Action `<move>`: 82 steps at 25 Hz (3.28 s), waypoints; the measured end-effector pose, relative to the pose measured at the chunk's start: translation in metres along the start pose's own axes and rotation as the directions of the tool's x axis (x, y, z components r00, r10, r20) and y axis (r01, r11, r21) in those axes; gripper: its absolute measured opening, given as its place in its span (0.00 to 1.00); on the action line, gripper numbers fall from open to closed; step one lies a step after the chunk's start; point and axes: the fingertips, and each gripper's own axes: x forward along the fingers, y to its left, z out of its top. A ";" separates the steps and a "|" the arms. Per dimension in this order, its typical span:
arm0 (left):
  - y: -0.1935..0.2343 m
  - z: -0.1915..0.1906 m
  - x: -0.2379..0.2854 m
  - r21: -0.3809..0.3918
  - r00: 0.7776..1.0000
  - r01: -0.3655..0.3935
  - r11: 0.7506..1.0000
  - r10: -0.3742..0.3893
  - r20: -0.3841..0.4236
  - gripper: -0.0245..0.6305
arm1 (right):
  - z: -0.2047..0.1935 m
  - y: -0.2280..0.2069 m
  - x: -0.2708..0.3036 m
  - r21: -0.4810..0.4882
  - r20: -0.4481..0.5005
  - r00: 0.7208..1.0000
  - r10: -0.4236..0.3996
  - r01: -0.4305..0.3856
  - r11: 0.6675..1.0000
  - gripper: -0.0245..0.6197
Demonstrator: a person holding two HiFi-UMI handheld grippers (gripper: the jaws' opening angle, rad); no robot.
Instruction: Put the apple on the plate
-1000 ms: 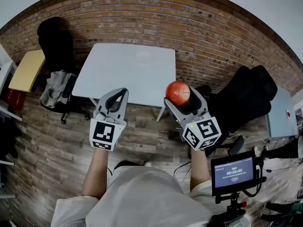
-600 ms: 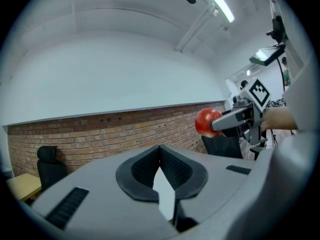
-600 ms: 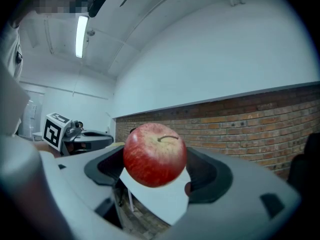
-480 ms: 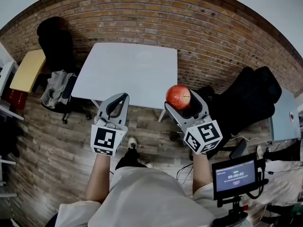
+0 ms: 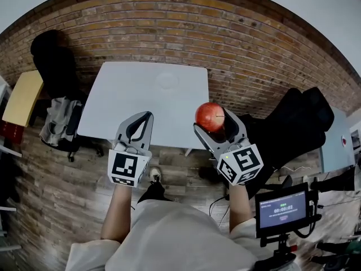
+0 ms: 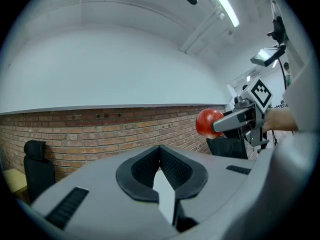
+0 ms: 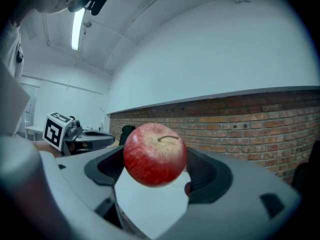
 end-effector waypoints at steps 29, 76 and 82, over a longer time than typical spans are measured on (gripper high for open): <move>0.141 -0.069 0.129 -0.075 0.990 0.098 0.992 -0.105 -0.096 0.04 | -0.017 -0.071 0.207 0.042 -0.114 0.990 -0.083 0.088 0.995 0.63; 0.215 -0.199 0.222 -0.142 0.909 -0.162 0.977 0.092 -0.407 0.04 | -0.232 -0.150 0.447 0.010 -0.358 0.926 0.117 -0.122 0.992 0.63; 0.212 -0.214 0.224 -0.164 0.898 -0.167 0.972 0.082 -0.432 0.04 | -0.252 -0.147 0.454 0.005 -0.393 0.910 0.131 -0.140 0.990 0.63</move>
